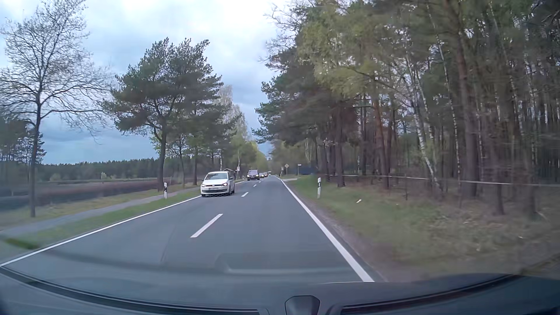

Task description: Follow the waypoints while adhering to traffic rules and regulations

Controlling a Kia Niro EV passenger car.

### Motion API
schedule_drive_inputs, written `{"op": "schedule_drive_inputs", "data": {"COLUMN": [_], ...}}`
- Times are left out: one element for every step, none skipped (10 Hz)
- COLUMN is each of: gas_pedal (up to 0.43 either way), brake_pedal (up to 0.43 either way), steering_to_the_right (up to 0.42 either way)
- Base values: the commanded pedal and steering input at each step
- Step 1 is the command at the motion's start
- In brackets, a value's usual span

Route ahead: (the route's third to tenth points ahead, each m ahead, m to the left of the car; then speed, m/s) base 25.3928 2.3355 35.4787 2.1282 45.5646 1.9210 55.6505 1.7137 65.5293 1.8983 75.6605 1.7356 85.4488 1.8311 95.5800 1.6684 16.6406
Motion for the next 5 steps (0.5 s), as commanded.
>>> {"op": "schedule_drive_inputs", "data": {"gas_pedal": [0.098,0.098,0.098,0.098,0.098], "brake_pedal": [0.000,0.000,0.000,0.000,0.000], "steering_to_the_right": [-0.005,-0.005,-0.005,-0.005,-0.005]}}
